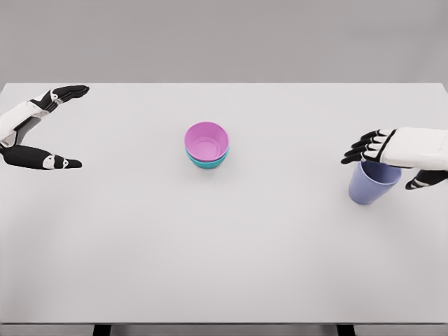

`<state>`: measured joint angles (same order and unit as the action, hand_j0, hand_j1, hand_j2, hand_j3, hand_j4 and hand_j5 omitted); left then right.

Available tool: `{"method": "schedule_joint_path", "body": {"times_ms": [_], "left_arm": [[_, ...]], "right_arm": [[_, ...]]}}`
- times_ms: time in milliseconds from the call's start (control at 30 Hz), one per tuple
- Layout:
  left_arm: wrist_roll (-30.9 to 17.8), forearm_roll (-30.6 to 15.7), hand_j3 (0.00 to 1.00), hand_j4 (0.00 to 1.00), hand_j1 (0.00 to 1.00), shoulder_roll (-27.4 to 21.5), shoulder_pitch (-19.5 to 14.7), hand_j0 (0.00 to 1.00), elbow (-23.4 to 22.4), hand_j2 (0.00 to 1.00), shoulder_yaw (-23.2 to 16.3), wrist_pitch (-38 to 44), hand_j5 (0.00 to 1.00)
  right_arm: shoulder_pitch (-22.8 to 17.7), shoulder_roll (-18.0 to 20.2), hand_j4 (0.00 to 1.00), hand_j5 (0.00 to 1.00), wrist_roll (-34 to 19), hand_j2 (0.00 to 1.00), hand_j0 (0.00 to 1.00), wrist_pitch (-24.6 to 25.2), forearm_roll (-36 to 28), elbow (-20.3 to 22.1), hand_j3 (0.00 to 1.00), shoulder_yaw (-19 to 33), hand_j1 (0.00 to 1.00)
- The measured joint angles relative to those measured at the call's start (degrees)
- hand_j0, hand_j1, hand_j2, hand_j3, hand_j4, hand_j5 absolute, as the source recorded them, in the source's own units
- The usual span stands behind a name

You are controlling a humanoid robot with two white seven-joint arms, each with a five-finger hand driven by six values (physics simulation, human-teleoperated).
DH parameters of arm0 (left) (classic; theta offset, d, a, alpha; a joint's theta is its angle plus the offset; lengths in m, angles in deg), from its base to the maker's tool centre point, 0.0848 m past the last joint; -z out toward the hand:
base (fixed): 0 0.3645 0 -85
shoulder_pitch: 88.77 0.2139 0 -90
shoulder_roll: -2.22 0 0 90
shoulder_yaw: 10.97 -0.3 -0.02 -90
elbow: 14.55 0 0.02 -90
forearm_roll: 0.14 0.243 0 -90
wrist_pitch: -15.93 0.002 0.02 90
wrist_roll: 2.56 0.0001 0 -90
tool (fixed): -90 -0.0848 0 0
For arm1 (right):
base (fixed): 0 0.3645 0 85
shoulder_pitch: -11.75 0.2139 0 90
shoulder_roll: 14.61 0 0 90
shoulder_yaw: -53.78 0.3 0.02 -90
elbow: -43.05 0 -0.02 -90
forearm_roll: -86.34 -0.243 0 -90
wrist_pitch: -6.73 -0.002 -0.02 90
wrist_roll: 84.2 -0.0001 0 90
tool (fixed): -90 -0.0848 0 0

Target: Stacking bowl and cup with both arms

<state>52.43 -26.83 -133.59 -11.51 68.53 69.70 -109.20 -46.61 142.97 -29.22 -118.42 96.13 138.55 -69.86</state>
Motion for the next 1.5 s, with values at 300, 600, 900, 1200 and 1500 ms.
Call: {"method": "schedule_joint_path", "body": {"times_ms": [300, 600, 900, 1200, 1500], "left_arm": [[0.0, 0.0, 1.00, 1.00, 1.00, 0.0, 0.3, 1.00, 0.1, 1.00, 0.1, 0.0, 1.00], [0.0, 0.0, 1.00, 1.00, 1.00, 0.1, 0.4, 1.00, 0.1, 1.00, 0.2, 0.0, 1.00], [0.0, 0.0, 1.00, 1.00, 1.00, 0.1, 0.4, 1.00, 0.1, 1.00, 0.2, 0.0, 1.00], [0.0, 0.0, 1.00, 1.00, 1.00, 0.1, 0.4, 1.00, 0.1, 1.00, 0.2, 0.0, 1.00], [0.0, 0.0, 1.00, 1.00, 1.00, 0.1, 0.4, 1.00, 0.0, 1.00, 0.3, 0.0, 1.00]], "right_arm": [[0.1, -2.7, 1.00, 1.00, 0.0, 1.00, 1.00, 0.0, 2.1, -2.5, 1.00, -0.5, 1.00], [0.2, -3.3, 1.00, 1.00, 0.0, 1.00, 1.00, 0.0, 3.3, -4.0, 1.00, -1.6, 1.00], [0.4, -3.7, 1.00, 1.00, 0.0, 1.00, 1.00, 0.0, 4.1, -5.0, 1.00, -2.3, 1.00], [0.4, -4.2, 0.98, 0.98, 0.0, 0.98, 0.98, 0.0, 4.6, -5.6, 0.98, -2.5, 0.98], [0.5, -4.2, 0.70, 0.70, 0.0, 0.70, 0.70, 0.0, 4.6, -5.6, 0.70, -2.9, 0.70]]}}
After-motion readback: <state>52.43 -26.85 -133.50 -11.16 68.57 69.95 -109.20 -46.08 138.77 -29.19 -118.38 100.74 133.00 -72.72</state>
